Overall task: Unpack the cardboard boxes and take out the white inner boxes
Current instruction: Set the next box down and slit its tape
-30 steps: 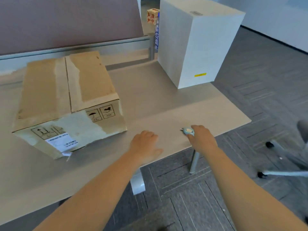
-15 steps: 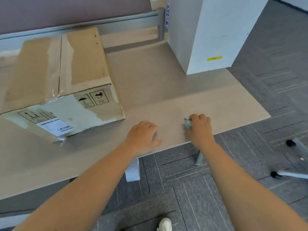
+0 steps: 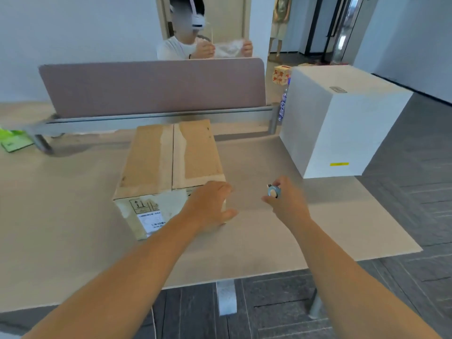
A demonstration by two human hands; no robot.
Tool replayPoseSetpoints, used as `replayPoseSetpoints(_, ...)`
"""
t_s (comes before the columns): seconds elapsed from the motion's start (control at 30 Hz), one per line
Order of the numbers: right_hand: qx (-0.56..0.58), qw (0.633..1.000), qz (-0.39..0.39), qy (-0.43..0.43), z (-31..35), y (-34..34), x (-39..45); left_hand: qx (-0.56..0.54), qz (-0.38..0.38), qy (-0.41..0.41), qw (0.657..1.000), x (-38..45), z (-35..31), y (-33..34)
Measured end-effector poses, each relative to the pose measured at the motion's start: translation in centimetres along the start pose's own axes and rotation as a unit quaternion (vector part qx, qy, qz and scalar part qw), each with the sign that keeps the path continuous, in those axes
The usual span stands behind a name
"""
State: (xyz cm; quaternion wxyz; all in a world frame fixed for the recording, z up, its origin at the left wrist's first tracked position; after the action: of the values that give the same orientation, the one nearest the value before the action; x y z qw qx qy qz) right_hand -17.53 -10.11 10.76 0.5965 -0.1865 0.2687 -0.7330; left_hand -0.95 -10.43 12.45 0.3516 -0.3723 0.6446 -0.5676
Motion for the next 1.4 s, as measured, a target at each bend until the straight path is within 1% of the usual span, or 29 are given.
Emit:
replayPoseSetpoints(0.07,-0.013,1.0,0.002,-0.026,2.5,1.1,0.5,-0.008,-0.018,-0.01,1.0,-0.5,2.2,-1.4)
replayPoseSetpoints(0.13,-0.014,0.999,-0.004,-0.036,4.0,1.9,0.8,0.002,-0.014,-0.021,1.0,-0.6,4.1,-2.0)
replayPoseSetpoints(0.27,0.034,0.998,-0.037,-0.033,6.3,4.5,1.7,0.032,0.022,-0.026,0.999,-0.4,9.1,-2.3)
replayPoseSetpoints(0.43,0.048,0.996,-0.075,-0.013,7.1,6.6,2.3,0.127,0.094,0.012,0.987,0.4,13.4,-1.3)
replayPoseSetpoints(0.5,0.056,0.994,-0.089,-0.004,7.0,7.1,2.3,0.151,0.102,0.029,0.983,0.8,14.3,-0.6)
replayPoseSetpoints(0.57,0.065,0.993,-0.102,0.003,6.8,7.2,2.2,0.145,0.101,0.036,0.984,1.4,14.7,0.1)
replayPoseSetpoints(0.7,0.07,0.989,-0.125,0.021,6.1,6.9,2.4,0.124,0.09,0.031,0.988,2.5,14.4,0.9)
replayPoseSetpoints(0.97,0.125,0.978,-0.161,0.04,2.8,4.3,3.8,0.081,0.063,-0.036,0.994,6.1,11.0,1.1)
replayPoseSetpoints(1.17,0.184,0.973,-0.128,0.05,0.4,2.4,6.5,0.057,0.047,-0.113,0.991,9.7,7.3,1.3)
replayPoseSetpoints(1.3,0.199,0.973,-0.101,0.058,-0.8,1.7,8.4,0.037,0.034,-0.172,0.984,12.2,4.9,1.4)
replayPoseSetpoints(1.4,0.202,0.974,-0.089,0.054,-1.3,1.6,9.6,0.004,0.021,-0.206,0.978,13.6,3.6,1.4)
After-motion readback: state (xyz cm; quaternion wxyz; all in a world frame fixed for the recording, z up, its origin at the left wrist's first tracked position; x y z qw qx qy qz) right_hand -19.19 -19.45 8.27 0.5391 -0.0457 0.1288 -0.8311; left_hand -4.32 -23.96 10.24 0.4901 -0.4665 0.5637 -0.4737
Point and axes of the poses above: each hand's wrist, its own x-axis towards the middle knuckle, its own y-axis out of the palm, z = x × y, the point moved 6 cm from there along x, towards the middle knuckle, and after that the axes turned 6 degrees about x, right-handed, at the moved point
